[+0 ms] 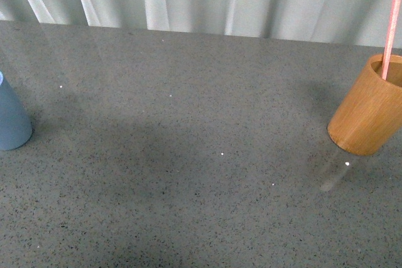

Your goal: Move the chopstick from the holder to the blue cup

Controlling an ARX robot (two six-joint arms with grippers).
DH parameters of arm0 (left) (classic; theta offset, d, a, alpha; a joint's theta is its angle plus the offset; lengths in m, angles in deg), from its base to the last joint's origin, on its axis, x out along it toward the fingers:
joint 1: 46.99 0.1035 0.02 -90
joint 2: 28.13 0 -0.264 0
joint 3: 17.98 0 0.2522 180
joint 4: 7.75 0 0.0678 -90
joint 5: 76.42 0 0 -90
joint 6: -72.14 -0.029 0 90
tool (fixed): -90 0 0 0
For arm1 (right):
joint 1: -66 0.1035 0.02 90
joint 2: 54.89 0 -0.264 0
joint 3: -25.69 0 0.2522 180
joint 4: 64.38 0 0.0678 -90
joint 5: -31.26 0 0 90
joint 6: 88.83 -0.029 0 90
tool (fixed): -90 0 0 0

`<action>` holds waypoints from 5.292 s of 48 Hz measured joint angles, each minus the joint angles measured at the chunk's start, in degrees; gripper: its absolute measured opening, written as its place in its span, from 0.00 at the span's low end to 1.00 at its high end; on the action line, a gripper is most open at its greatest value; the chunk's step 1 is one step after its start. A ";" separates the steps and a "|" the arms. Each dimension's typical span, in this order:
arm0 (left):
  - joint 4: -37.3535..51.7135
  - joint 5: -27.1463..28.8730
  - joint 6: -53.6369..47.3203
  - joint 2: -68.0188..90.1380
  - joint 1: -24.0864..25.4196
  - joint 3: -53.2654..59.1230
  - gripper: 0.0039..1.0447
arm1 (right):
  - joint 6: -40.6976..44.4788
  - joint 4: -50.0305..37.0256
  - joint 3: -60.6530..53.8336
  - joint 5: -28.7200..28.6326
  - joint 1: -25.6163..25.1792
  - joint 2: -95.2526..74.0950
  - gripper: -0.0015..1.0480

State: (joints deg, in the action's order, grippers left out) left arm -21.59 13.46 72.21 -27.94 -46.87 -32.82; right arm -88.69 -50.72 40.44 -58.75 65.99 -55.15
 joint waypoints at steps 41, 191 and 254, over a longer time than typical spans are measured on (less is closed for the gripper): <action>0.02 0.00 0.02 0.00 0.00 0.00 0.94 | 0.00 0.00 0.00 0.00 0.00 0.00 0.90; -10.84 8.52 10.10 98.75 11.78 -51.01 0.94 | 0.00 0.02 0.00 0.00 0.00 0.00 0.90; -21.24 4.39 2.73 104.17 3.93 -63.76 0.03 | 0.00 0.02 0.00 -0.02 0.00 0.00 0.90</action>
State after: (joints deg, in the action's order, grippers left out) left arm -42.83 17.86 74.95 76.23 -42.93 -96.58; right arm -88.69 -50.70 40.44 -58.77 65.99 -55.15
